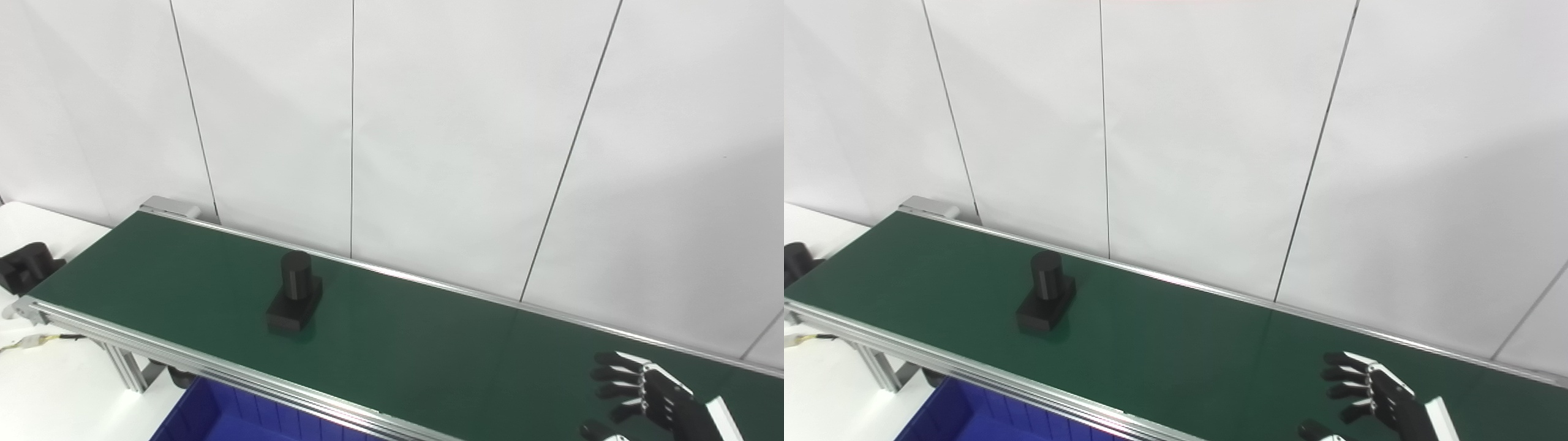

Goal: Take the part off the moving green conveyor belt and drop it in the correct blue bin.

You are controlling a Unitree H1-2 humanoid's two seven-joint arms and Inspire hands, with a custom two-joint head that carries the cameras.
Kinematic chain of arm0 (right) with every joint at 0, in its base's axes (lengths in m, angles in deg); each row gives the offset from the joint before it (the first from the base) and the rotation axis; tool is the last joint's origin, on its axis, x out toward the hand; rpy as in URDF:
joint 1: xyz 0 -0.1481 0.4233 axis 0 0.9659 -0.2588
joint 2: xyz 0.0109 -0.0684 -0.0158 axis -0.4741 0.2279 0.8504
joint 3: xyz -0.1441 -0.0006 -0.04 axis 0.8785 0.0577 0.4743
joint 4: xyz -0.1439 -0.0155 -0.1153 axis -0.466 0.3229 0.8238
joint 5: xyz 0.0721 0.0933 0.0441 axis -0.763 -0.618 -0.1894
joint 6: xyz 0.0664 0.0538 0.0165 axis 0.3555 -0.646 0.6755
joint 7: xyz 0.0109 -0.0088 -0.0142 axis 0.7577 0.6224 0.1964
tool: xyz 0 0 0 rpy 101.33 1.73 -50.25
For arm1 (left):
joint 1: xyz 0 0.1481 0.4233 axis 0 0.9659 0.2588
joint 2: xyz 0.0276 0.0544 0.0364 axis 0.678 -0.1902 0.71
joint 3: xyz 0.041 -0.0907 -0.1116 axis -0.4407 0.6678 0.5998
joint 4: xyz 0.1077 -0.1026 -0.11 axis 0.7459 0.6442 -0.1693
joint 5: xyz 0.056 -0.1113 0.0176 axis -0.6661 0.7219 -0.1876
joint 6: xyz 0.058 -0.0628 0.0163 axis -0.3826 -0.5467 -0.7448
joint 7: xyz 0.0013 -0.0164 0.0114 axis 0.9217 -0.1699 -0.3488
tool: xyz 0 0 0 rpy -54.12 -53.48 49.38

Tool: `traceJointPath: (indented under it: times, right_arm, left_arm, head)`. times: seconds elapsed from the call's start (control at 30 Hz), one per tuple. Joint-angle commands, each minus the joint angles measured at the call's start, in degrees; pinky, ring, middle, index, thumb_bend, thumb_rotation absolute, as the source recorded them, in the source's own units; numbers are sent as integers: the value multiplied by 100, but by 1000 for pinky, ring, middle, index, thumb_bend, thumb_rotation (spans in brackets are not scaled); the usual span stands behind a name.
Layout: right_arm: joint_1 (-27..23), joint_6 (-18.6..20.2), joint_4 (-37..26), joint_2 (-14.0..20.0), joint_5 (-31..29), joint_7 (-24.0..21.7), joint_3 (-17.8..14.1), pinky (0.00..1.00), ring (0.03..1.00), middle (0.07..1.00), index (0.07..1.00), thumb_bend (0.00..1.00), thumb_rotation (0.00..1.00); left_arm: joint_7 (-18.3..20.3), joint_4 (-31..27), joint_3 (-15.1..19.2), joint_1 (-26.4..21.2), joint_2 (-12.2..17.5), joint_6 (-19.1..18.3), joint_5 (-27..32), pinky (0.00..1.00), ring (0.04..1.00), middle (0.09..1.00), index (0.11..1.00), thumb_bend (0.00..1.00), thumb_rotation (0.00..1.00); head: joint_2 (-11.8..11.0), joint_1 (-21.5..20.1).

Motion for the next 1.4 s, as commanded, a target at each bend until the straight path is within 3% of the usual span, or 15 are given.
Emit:
traceJointPath:
  times: [0.0,0.27,0.53,0.97,1.2,1.37]
  right_arm:
    - [-246,89,-130,12,102,-29,38,488,642,696,733,594,368]
    - [-556,523,-276,-51,412,-115,241,569,692,732,775,455,161]
    - [-667,368,37,-84,604,-107,389,679,781,789,824,397,67]
    - [-818,-29,701,26,831,-71,550,749,820,828,862,478,64]
    - [-942,-137,989,99,1050,-53,659,769,841,840,870,508,212]
    - [-1073,-164,1251,121,1171,-51,745,766,846,848,878,528,243]
  left_arm:
    - [23,-161,-31,-85,-21,243,31,603,709,747,802,972,645]
    - [9,-154,-18,-111,-10,246,20,598,708,749,800,972,643]
    - [18,-99,11,-146,6,247,37,600,710,748,801,977,649]
    - [107,-175,55,-120,64,236,152,612,719,754,804,978,653]
    - [145,-225,54,-106,132,238,177,624,727,762,815,955,662]
    - [201,-222,78,-109,162,244,216,632,730,763,819,950,677]
  head:
    - [14,-4]
    - [22,-26]
    - [27,-76]
    - [168,-311]
    - [224,-441]
    - [253,-566]
